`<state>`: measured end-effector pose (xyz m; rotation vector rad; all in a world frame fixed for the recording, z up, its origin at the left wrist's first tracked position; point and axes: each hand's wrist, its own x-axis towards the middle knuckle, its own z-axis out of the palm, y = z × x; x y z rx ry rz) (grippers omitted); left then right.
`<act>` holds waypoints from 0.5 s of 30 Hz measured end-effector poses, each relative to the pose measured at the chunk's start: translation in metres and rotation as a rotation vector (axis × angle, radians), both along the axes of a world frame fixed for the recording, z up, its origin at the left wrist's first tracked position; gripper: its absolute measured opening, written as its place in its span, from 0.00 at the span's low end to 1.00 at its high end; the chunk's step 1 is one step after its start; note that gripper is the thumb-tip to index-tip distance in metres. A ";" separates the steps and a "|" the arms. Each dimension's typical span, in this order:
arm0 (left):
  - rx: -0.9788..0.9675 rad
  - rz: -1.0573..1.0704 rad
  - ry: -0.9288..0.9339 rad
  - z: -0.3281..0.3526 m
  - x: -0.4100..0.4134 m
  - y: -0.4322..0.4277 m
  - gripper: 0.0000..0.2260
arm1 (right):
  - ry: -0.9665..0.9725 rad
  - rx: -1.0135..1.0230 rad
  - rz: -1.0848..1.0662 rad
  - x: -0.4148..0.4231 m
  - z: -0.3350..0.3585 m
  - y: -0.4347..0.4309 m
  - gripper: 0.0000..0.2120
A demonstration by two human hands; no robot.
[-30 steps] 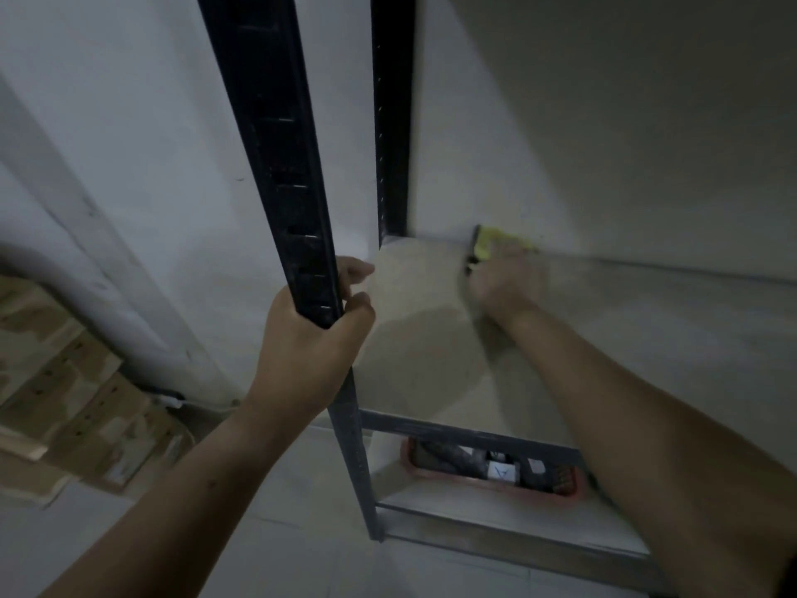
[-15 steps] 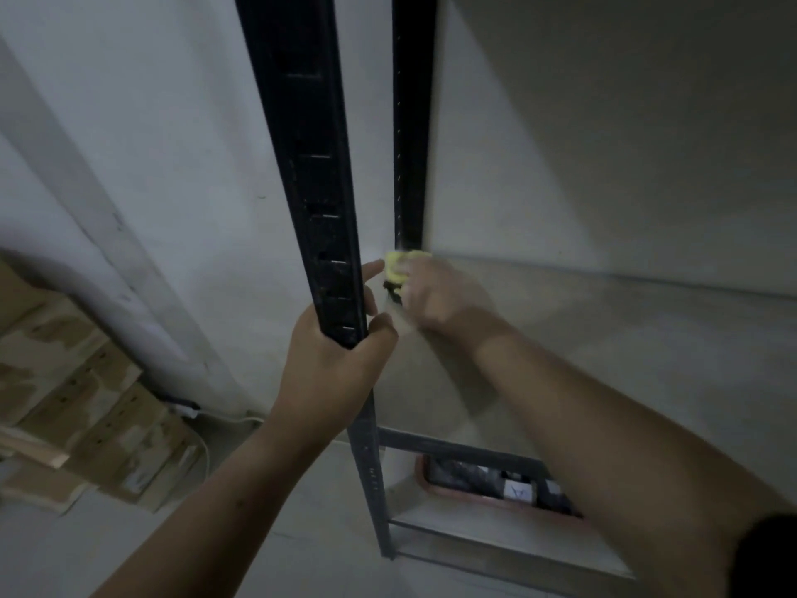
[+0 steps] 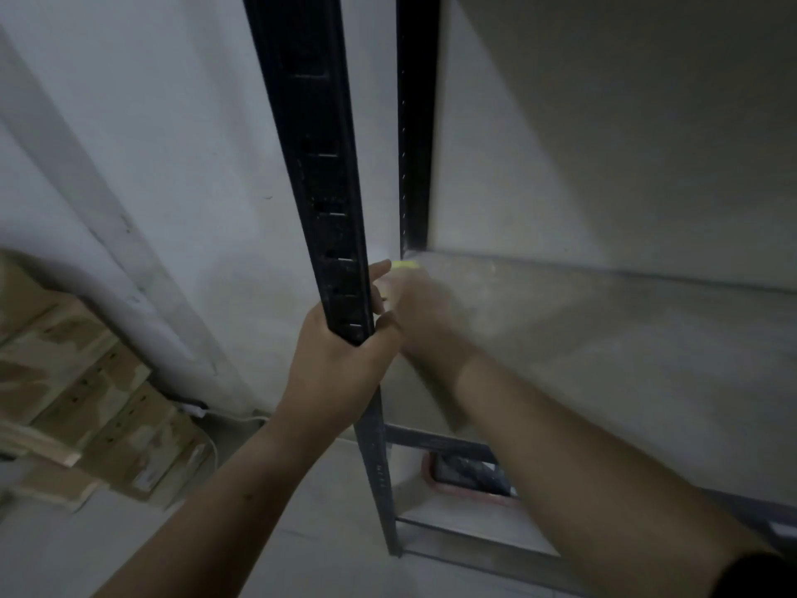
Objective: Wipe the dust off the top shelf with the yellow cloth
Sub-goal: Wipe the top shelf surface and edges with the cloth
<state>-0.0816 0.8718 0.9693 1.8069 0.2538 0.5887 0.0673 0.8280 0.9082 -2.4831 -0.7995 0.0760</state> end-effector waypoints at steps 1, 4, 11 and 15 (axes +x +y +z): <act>0.007 0.011 -0.001 0.000 0.000 -0.001 0.08 | 0.181 0.053 0.104 -0.021 0.006 0.002 0.14; -0.011 0.022 0.014 0.003 -0.002 -0.001 0.10 | 0.421 0.160 0.329 -0.048 0.025 -0.014 0.13; -0.017 -0.012 0.049 0.007 -0.004 -0.001 0.09 | -0.213 -0.003 -0.240 0.088 0.035 -0.169 0.24; 0.000 -0.011 0.013 0.008 -0.003 -0.004 0.13 | -0.007 -0.211 -0.551 0.123 0.012 -0.212 0.21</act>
